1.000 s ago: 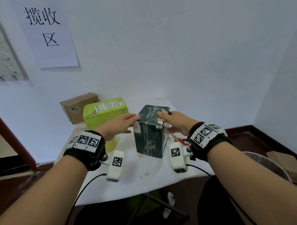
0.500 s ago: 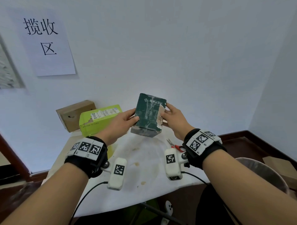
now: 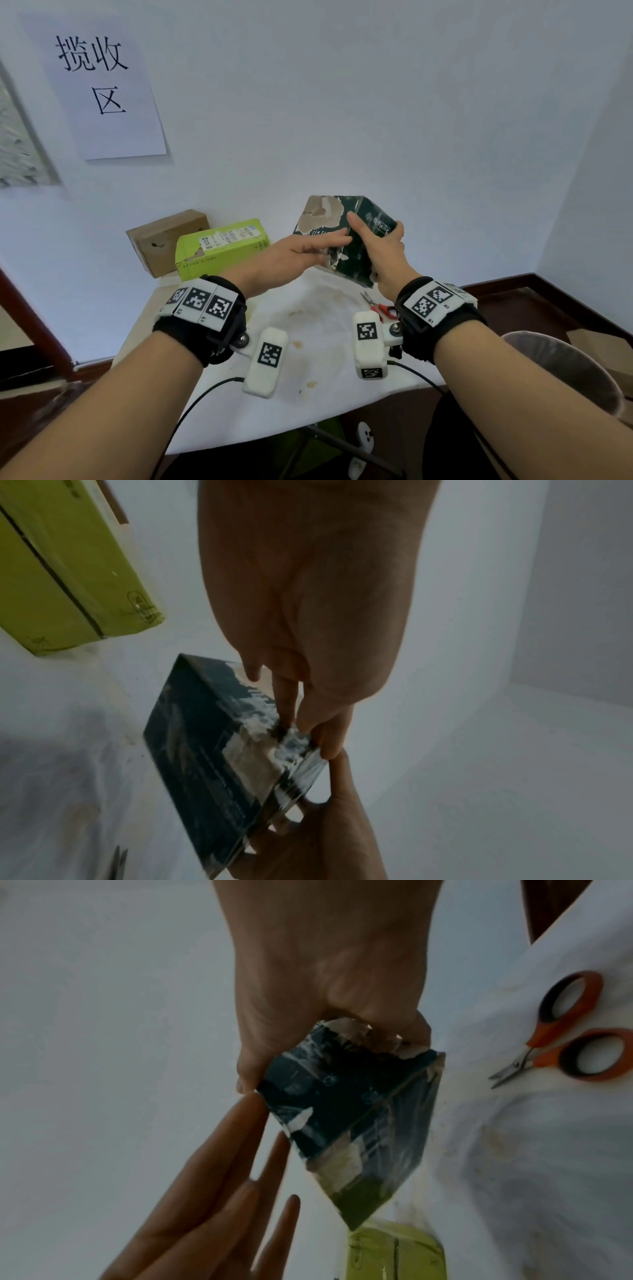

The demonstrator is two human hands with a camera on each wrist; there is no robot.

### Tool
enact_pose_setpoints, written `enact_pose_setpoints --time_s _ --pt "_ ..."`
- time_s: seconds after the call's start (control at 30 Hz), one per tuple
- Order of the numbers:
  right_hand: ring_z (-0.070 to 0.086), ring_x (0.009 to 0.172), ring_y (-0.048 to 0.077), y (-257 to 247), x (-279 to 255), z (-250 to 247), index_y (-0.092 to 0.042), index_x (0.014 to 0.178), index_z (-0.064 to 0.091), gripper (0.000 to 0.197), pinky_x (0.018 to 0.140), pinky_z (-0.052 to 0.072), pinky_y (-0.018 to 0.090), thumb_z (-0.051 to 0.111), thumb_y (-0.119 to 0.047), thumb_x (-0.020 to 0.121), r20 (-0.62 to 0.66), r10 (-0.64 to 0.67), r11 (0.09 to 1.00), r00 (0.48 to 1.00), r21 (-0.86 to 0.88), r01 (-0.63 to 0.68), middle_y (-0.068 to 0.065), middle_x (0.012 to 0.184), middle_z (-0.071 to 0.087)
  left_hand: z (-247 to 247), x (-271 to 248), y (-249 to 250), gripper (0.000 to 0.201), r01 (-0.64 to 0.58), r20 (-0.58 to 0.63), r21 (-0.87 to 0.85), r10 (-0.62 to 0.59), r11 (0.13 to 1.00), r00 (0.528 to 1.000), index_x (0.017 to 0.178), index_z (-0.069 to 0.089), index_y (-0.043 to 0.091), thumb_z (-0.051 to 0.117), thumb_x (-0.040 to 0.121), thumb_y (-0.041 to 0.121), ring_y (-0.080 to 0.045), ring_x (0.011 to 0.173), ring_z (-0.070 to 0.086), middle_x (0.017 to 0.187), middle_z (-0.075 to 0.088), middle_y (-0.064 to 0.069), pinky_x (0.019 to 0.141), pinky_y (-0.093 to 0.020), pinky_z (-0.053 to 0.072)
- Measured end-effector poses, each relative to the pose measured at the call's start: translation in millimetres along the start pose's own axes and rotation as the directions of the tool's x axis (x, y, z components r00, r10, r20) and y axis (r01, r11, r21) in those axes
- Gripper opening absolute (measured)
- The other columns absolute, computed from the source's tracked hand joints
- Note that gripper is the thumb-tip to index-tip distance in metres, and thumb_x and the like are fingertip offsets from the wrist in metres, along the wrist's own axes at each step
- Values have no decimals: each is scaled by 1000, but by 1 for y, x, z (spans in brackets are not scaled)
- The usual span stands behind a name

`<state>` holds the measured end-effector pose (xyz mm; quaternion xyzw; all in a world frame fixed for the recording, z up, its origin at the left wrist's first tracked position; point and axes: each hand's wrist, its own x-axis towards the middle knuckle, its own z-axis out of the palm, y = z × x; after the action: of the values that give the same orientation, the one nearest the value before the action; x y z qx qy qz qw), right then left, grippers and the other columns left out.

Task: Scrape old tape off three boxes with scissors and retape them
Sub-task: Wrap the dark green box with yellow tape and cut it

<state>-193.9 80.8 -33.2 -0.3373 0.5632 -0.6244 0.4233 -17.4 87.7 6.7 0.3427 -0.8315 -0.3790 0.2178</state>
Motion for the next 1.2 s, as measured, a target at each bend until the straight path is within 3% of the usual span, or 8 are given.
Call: enact_pose_setpoints --time_s 0.1,0.2,0.33,0.57,0.73,0.93,1.07,1.2 --pt "59 102 24 6 4 -9 -18 132 33 101 60 51 31 78 -65 56 55 75 995 996 68 -79 9 123 54 -10 2 -13 44 -2 -144 -48 -5 999 990 138 47 38 49 100 18 12 130 33 144 36 30 108 -18 31" --pt "62 100 24 9 0 -20 -17 125 53 74 74 52 38 65 -66 71 188 121 979 975 141 -149 5 112 65 -23 0 -33 59 160 -367 -140 -201 977 908 146 30 44 57 94 37 -7 140 26 154 22 19 108 -34 35" --pt "63 91 23 12 -4 -27 -24 118 60 45 76 56 38 55 -55 86 317 86 972 944 182 -150 0 101 66 -21 -3 -50 48 182 -284 -363 -295 914 912 141 43 29 57 95 34 -15 126 50 137 52 10 95 -33 47" --pt "56 120 21 16 -3 -19 -33 146 18 112 97 48 50 69 -75 55 288 81 965 954 215 -146 -6 142 45 -13 1 -53 43 30 -386 -440 -218 898 896 135 52 11 59 93 5 -13 111 63 129 61 2 84 -24 55" --pt "66 97 21 17 -3 -24 -27 140 30 74 71 59 41 65 -53 79 302 81 957 950 244 -159 3 123 59 -15 1 -46 50 74 -401 -226 -162 971 901 138 50 25 66 90 24 -4 104 64 130 57 13 88 -28 53" --pt "58 89 17 14 -6 -23 -23 134 42 45 75 52 39 58 -21 92 354 13 970 935 224 -99 0 102 60 -16 0 -40 57 212 -415 -190 -274 959 867 142 42 31 63 90 39 -14 99 64 123 55 7 78 -32 58" --pt "61 82 15 12 -6 -20 -28 140 38 56 64 51 30 53 -4 91 385 13 972 923 211 -101 5 108 59 -9 -5 -40 60 251 -328 -80 -263 965 907 143 32 38 61 90 45 -15 102 59 114 56 4 71 -21 47" --pt "65 75 11 13 -8 -18 -31 141 34 65 54 51 21 49 5 89 382 9 968 924 228 -103 2 111 60 -6 -9 -45 29 200 -319 -220 -265 955 910 117 46 48 59 92 41 -17 101 64 117 59 5 87 -44 55"
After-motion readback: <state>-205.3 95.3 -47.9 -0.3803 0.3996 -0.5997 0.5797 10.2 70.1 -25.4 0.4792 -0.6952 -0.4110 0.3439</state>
